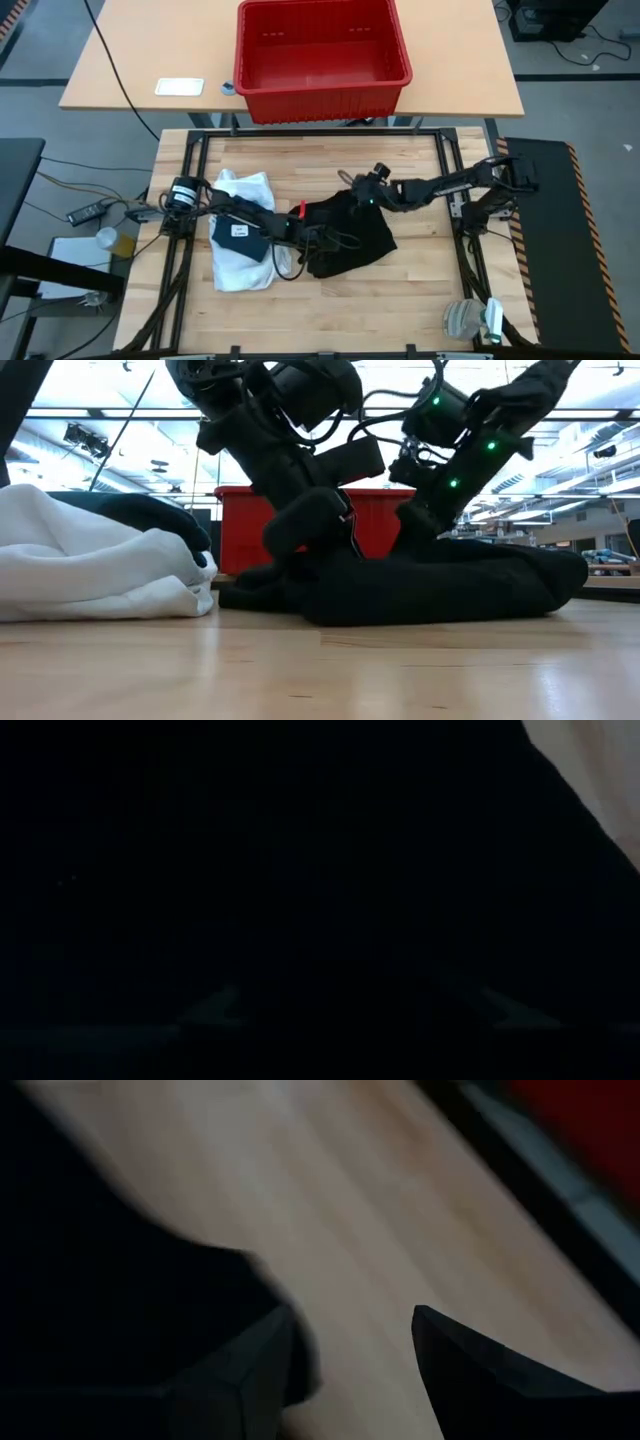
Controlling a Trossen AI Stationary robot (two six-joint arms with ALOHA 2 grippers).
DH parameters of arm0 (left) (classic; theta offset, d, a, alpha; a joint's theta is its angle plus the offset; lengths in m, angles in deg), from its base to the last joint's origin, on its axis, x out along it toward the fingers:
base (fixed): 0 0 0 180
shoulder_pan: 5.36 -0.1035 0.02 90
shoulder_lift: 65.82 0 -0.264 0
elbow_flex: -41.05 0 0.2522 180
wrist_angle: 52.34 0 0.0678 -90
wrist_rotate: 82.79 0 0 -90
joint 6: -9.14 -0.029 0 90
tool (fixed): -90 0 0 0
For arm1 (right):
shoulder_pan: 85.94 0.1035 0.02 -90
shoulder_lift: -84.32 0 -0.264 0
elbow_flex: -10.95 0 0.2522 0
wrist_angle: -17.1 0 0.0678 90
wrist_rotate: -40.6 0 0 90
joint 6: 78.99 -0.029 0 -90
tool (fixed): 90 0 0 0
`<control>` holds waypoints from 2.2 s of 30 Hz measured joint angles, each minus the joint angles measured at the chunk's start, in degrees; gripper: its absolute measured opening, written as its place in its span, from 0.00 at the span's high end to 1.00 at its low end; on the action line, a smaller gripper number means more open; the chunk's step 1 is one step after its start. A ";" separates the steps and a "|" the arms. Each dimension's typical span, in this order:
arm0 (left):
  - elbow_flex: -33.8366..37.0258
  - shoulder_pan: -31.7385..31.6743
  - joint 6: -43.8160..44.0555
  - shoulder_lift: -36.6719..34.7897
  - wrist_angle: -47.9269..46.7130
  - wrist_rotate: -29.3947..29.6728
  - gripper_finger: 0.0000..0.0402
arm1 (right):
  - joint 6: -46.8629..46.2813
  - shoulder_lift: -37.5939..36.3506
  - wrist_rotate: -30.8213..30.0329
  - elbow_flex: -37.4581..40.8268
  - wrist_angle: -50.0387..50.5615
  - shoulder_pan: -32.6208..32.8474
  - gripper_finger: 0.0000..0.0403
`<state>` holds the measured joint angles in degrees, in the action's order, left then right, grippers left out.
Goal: Fold laundry
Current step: Fold the black shirt
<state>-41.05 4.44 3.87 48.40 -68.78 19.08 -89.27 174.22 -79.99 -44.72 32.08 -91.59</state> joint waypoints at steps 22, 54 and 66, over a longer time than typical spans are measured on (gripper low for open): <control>0.42 0.30 1.18 0.12 -0.85 -0.32 0.55 | -11.45 -18.82 9.81 3.30 7.46 15.75 0.47; 0.44 0.03 0.14 0.08 -1.56 -0.16 0.55 | -43.90 -16.89 -6.19 1.42 40.15 34.00 0.47; 0.61 0.22 -1.82 -4.38 -0.10 0.43 0.55 | -26.72 -13.86 -11.75 3.71 11.77 40.81 0.47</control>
<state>-40.44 4.66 2.05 44.02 -68.88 19.51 -115.99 160.36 -91.75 -41.01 43.84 -50.78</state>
